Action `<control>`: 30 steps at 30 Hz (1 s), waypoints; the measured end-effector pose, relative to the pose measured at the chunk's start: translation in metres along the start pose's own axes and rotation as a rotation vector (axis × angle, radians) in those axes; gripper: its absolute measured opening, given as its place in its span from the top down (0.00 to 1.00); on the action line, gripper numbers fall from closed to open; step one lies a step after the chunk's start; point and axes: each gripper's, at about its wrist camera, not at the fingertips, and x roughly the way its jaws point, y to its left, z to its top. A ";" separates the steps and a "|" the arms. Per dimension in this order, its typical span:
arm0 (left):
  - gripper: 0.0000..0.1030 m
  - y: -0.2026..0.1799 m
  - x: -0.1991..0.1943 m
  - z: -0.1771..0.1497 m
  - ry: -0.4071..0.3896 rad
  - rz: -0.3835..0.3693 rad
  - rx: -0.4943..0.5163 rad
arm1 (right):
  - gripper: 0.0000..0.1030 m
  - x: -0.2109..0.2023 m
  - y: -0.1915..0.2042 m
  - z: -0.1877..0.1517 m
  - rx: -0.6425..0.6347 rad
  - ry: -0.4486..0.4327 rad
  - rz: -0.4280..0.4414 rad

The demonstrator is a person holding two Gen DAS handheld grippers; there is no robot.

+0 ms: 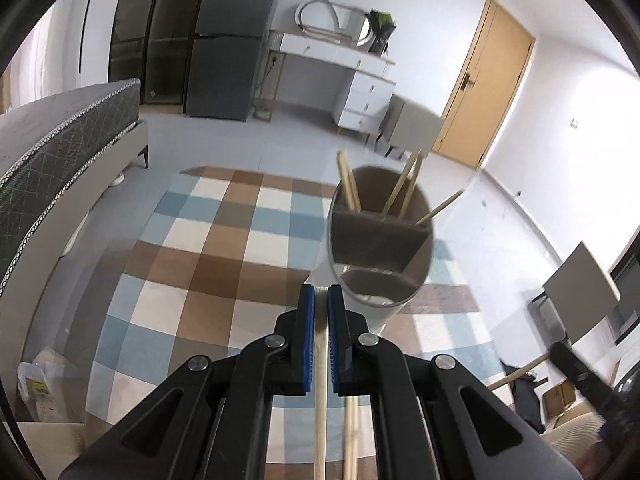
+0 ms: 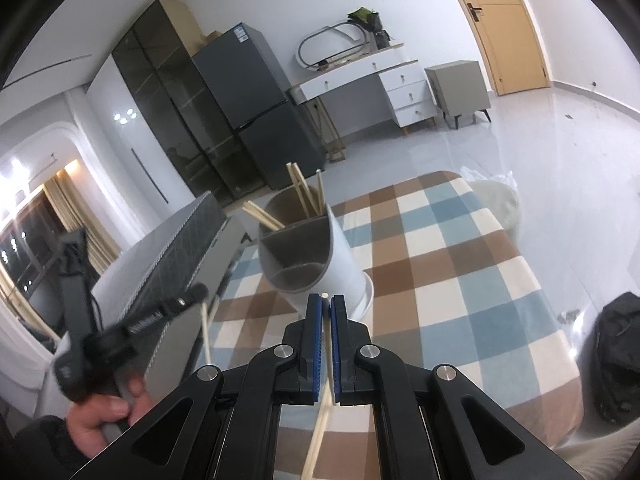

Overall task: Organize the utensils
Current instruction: 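Carry both chopsticks over the caddy, lower them in and open both tools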

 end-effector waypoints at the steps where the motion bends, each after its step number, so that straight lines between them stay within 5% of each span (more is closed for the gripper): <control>1: 0.98 -0.001 -0.003 0.003 -0.014 -0.010 -0.003 | 0.96 -0.001 0.002 0.000 -0.003 -0.002 0.001; 9: 0.98 -0.009 -0.025 0.052 -0.162 -0.073 -0.032 | 0.96 -0.022 0.024 0.023 -0.049 -0.074 0.038; 17: 0.98 -0.028 -0.028 0.123 -0.322 -0.119 -0.010 | 0.96 -0.039 0.037 0.092 -0.078 -0.159 0.069; 30: 0.98 -0.017 0.057 0.179 -0.386 -0.107 -0.028 | 0.96 0.016 0.044 0.184 -0.114 -0.177 0.106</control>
